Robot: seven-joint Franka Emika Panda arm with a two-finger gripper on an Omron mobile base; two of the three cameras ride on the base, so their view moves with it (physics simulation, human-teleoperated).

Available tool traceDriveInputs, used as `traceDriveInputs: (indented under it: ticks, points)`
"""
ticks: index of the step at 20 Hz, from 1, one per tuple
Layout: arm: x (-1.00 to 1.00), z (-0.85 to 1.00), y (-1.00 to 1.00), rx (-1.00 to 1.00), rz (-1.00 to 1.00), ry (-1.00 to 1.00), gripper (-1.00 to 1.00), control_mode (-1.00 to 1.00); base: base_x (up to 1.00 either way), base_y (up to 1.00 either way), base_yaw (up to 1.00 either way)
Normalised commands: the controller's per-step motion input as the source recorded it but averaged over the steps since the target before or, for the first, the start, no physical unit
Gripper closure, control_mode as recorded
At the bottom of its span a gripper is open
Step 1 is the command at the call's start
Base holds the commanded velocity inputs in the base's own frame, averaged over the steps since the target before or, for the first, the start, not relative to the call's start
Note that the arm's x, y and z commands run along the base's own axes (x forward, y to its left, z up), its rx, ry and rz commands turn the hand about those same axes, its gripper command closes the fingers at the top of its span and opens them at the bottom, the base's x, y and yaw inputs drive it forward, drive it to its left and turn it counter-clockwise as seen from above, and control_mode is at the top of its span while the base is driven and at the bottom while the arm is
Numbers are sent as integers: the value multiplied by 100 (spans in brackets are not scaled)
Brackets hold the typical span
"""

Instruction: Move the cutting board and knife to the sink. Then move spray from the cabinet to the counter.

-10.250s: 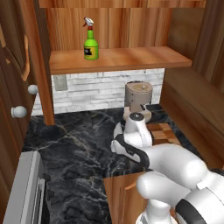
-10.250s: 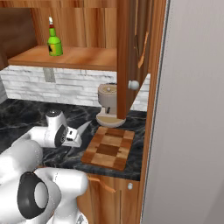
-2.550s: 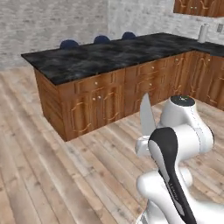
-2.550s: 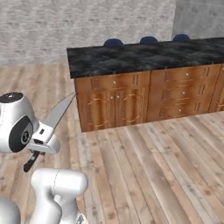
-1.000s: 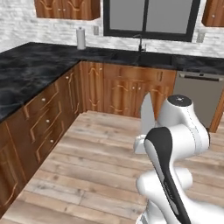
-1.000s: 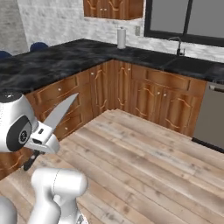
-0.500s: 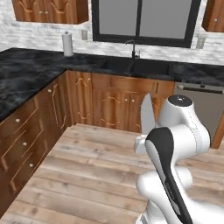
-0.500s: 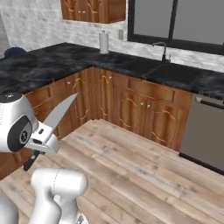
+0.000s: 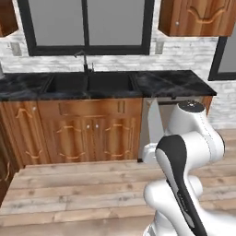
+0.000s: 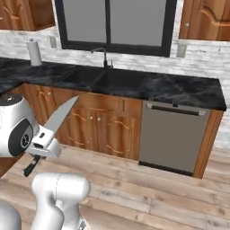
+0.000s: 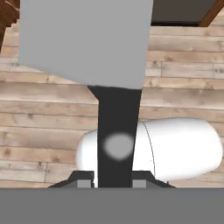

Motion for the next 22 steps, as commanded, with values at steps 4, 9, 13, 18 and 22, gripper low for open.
traceDriveInputs:
  ticks: [4,9,13,18,22]
  points:
    - [0,0,0,0,0,0,100,100,100,39,-59]
    - [0,0,0,0,0,0,100,100,94,89,-43]
    - [0,0,0,0,0,0,100,100,80,75,-11]
    - [0,0,0,0,0,0,100,100,24,48,0]
    - [0,0,0,0,0,0,100,100,2,63,0]
